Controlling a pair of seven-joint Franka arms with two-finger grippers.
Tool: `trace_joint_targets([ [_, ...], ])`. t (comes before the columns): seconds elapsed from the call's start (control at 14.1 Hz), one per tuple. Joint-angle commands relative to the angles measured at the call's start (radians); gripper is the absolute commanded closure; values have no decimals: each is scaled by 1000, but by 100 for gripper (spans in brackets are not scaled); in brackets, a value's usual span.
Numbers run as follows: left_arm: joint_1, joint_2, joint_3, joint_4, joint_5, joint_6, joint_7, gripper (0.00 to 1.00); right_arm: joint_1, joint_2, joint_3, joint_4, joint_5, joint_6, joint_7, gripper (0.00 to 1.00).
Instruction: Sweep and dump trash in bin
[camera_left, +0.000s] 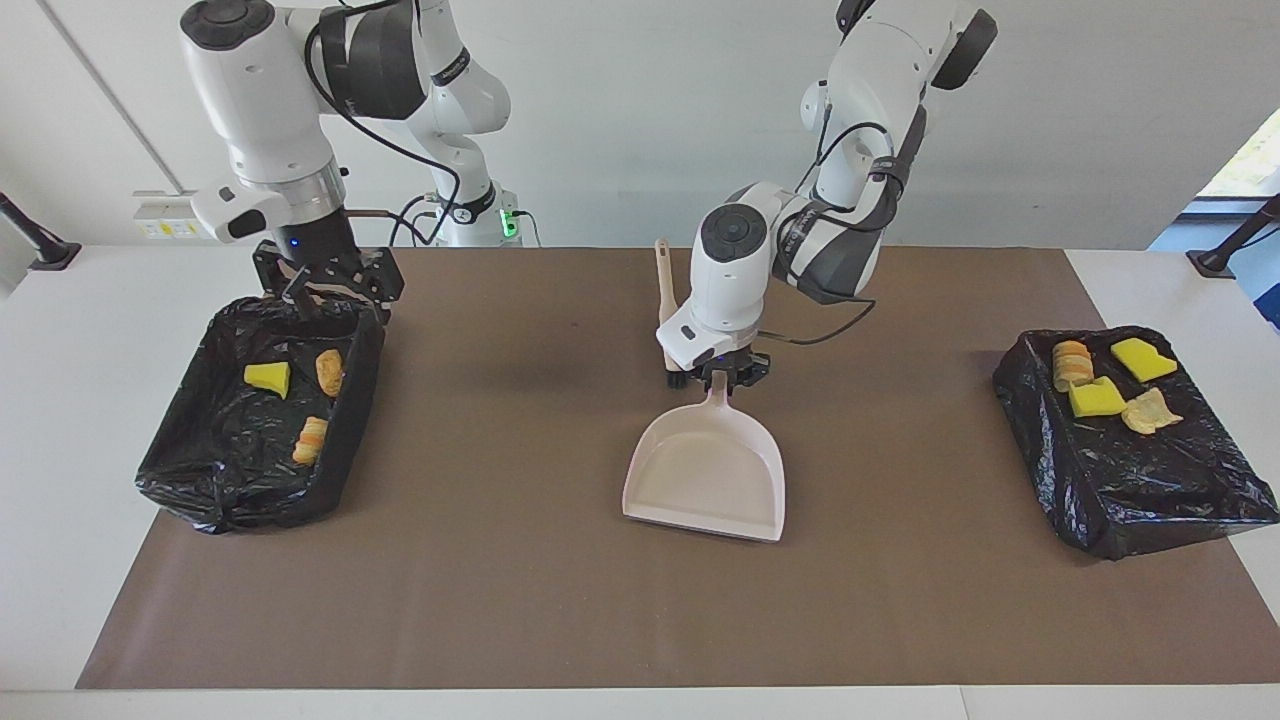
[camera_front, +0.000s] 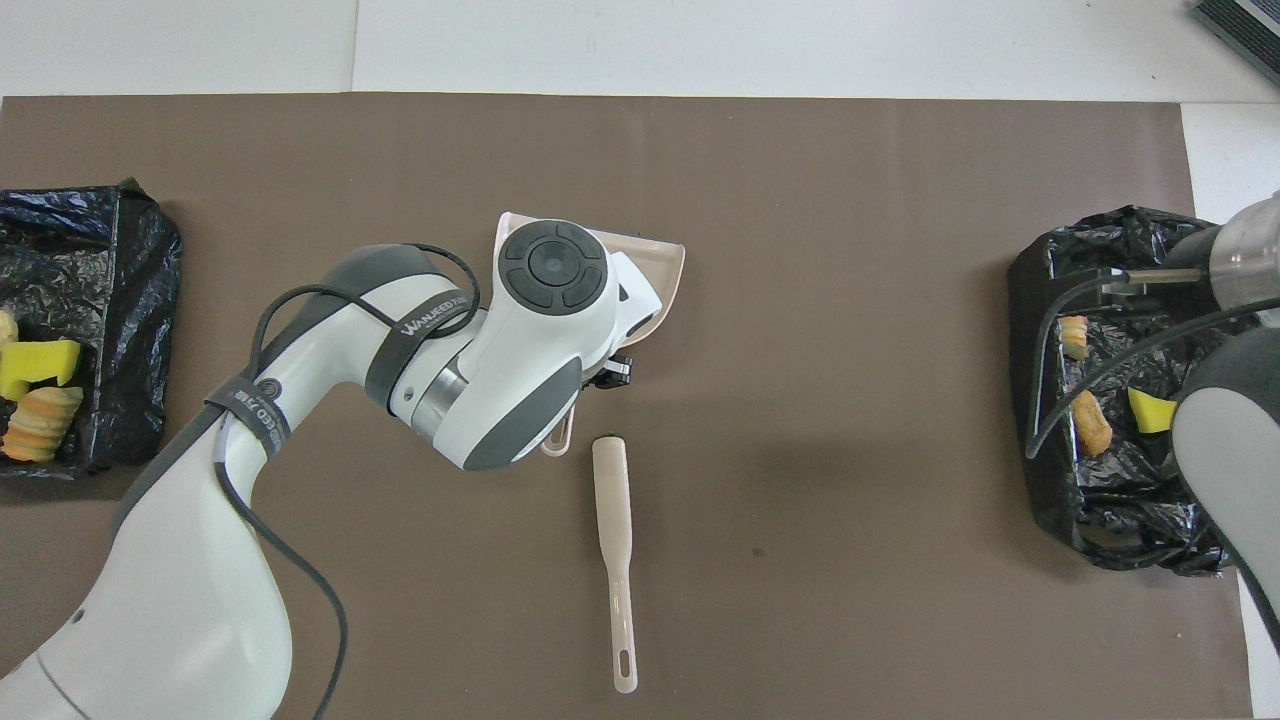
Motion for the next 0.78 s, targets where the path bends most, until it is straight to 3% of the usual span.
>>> trace_joint_targets([
  [0.0, -55, 131, 6, 170, 3, -20, -103, 100, -14, -44, -24, -6, 4, -32, -20, 0],
  [0.35, -89, 145, 5, 178, 77, -19, -108, 100, -14, -87, -64, 70, 1, -138, -22, 0],
  [0.42, -87, 143, 5, 175, 79, -14, -108, 74, -14, -87, -73, 80, -4, -156, -31, 0],
  [0.5, -80, 143, 5, 169, 82, 1, -108, 27, -16, -88, -78, 81, -7, -195, -58, 0],
  [0.57, -73, 143, 3, 168, 80, 12, -105, 0, -19, -88, -93, 110, -15, -238, -83, 0],
  [0.71, -50, 109, 2, 134, 74, 15, -96, 0, -19, -87, -128, 178, -19, -313, -129, 0],
])
